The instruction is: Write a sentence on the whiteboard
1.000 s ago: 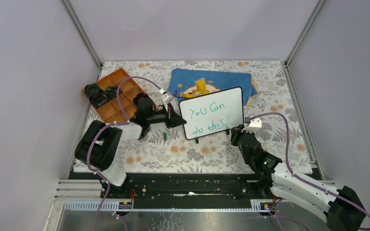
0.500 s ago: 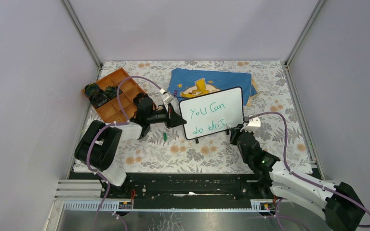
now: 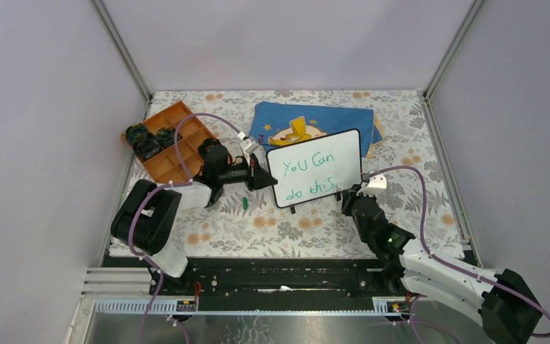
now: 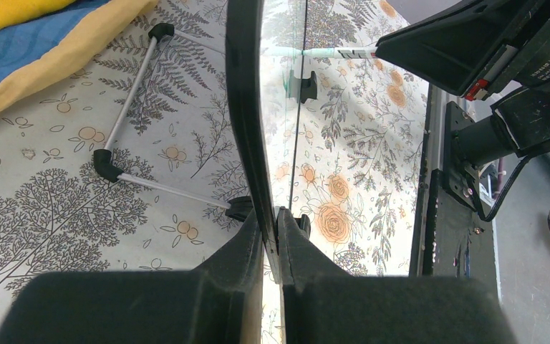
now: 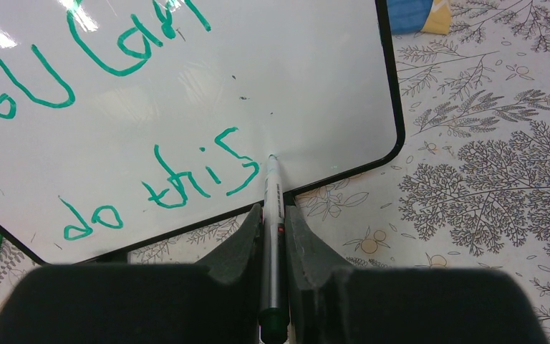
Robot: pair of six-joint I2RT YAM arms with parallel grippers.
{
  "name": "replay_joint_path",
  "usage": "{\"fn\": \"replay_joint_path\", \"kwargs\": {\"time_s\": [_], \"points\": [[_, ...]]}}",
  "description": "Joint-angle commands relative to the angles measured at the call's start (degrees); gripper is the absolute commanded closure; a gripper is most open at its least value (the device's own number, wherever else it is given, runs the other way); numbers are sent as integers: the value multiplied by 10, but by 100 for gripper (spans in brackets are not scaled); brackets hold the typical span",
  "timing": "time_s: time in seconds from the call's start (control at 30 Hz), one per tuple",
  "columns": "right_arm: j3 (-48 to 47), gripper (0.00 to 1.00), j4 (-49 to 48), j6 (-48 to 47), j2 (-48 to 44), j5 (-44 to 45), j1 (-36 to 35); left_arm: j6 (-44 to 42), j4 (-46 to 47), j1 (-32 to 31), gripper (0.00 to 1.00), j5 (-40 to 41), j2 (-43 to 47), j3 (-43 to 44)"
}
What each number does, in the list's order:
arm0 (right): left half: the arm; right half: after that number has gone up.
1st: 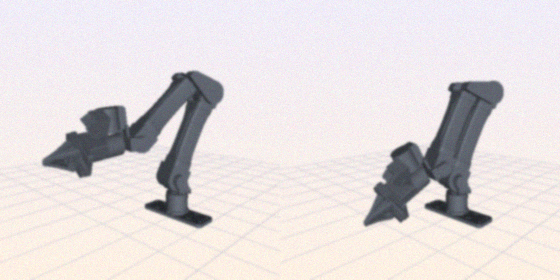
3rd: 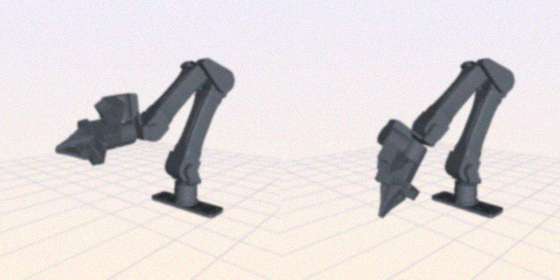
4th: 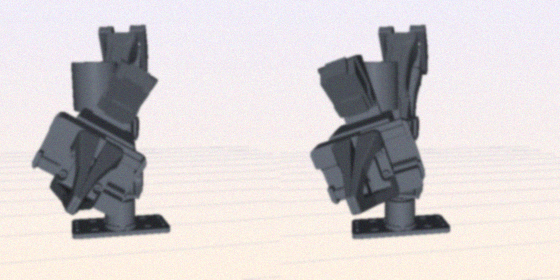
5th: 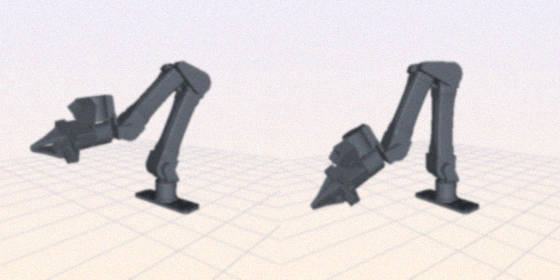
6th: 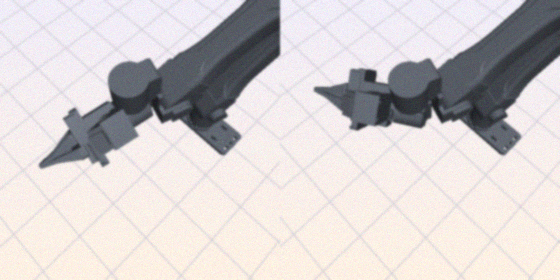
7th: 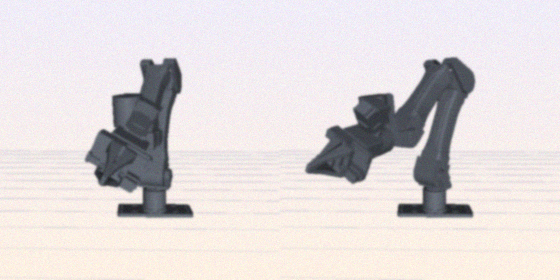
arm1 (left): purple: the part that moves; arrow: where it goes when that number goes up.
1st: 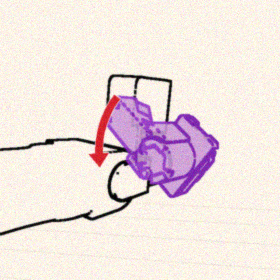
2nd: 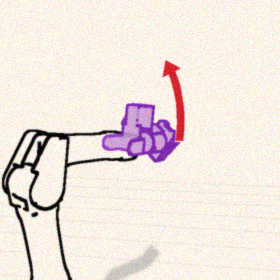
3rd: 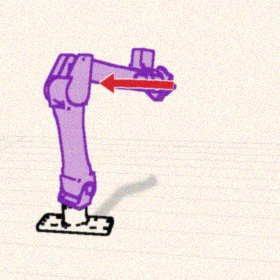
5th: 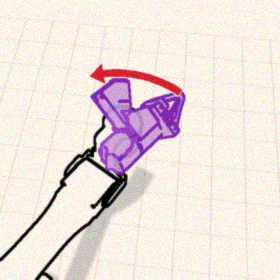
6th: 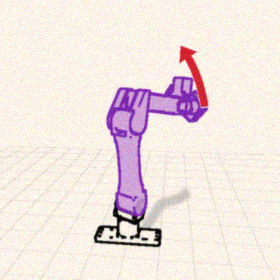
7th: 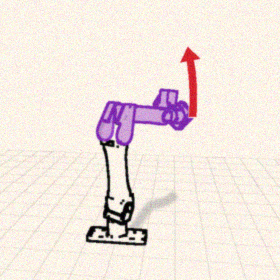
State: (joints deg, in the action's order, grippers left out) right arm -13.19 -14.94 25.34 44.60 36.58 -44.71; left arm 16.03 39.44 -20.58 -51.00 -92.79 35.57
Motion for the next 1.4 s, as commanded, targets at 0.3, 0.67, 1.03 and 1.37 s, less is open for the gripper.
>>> {"fn": "replay_joint_path", "kwargs": {"time_s": [0.3,0.67,1.03,1.37], "points": [[0,100,3,3,-3,16,7,-57,-100,-14,100,27,-21,-19],[-2,100,18,9,-11,13,6,-57,-102,-15,100,28,-21,-18],[-35,100,69,6,-86,-18,7,-59,-103,-16,100,30,-22,-17],[-97,100,165,-10,-166,-73,7,-64,-115,-15,100,35,-14,-19]]}}
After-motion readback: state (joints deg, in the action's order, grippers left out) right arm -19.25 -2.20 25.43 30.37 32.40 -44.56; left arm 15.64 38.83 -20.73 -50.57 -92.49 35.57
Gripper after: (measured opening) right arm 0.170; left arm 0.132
